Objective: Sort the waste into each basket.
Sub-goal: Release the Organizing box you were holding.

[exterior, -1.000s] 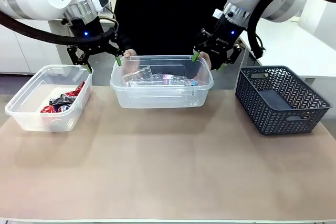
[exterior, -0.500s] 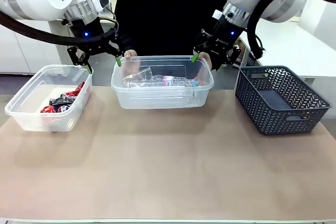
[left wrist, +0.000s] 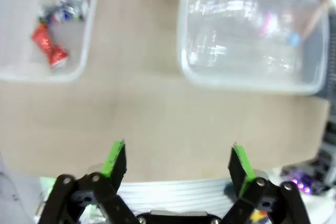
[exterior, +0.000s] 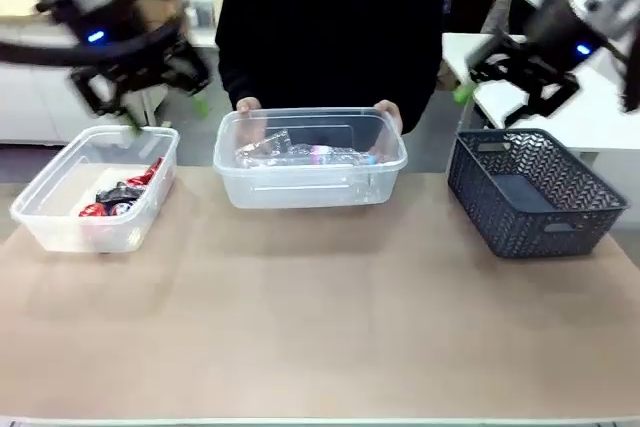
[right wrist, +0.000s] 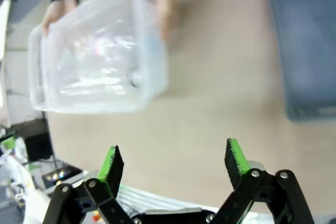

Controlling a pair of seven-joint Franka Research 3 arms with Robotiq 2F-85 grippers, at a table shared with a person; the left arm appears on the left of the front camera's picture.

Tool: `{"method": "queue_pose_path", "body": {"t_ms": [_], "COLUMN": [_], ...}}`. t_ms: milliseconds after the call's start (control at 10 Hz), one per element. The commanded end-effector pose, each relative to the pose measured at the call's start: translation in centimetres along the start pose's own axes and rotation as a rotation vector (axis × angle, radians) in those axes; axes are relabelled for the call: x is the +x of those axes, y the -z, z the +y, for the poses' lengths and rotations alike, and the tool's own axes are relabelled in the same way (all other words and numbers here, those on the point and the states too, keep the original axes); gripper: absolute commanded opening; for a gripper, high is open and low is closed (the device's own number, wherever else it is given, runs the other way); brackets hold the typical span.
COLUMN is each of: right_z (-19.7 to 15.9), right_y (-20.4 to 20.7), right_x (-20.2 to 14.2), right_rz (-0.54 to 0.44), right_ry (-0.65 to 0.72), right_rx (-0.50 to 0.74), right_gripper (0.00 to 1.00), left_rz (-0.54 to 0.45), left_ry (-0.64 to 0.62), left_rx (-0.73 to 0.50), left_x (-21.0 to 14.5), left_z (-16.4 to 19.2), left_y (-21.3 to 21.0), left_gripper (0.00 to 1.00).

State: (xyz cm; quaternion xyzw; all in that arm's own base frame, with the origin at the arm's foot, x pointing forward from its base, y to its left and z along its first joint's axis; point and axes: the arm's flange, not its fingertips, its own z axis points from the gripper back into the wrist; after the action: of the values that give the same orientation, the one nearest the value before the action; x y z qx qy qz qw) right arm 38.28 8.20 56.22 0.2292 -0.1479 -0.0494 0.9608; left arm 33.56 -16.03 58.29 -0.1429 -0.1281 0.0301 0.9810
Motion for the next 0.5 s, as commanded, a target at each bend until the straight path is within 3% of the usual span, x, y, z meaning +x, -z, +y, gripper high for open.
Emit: {"method": "queue_pose_path", "body": {"t_ms": [0, 100, 200, 400], "right_z": [-5.4, -4.6, -4.2, -4.2], "right_y": [0.9, 4.0, -0.8, -0.8], "right_x": [-2.3, -0.6, -2.5, -2.5], "right_rz": [-0.112, -0.050, -0.053, -0.053], "right_ry": [0.245, 0.201, 0.083, 0.083], "right_rx": [-0.246, -0.137, -0.078, -0.078], "right_gripper": [1.00, 1.00, 1.00, 1.00], "left_rz": [0.095, 0.198, 0.061, 0.061], "left_ry": [0.234, 0.362, 0.081, 0.081], "left_rx": [0.161, 0.071, 0.047, 0.047], "left_x": [-2.6, -1.2, -2.7, -2.7], "left_z": [2.9, 3.2, 1.3, 1.3], "left_y": [3.0, 5.4, 0.8, 0.8], "left_gripper": [1.00, 1.00, 1.00, 1.00]}}
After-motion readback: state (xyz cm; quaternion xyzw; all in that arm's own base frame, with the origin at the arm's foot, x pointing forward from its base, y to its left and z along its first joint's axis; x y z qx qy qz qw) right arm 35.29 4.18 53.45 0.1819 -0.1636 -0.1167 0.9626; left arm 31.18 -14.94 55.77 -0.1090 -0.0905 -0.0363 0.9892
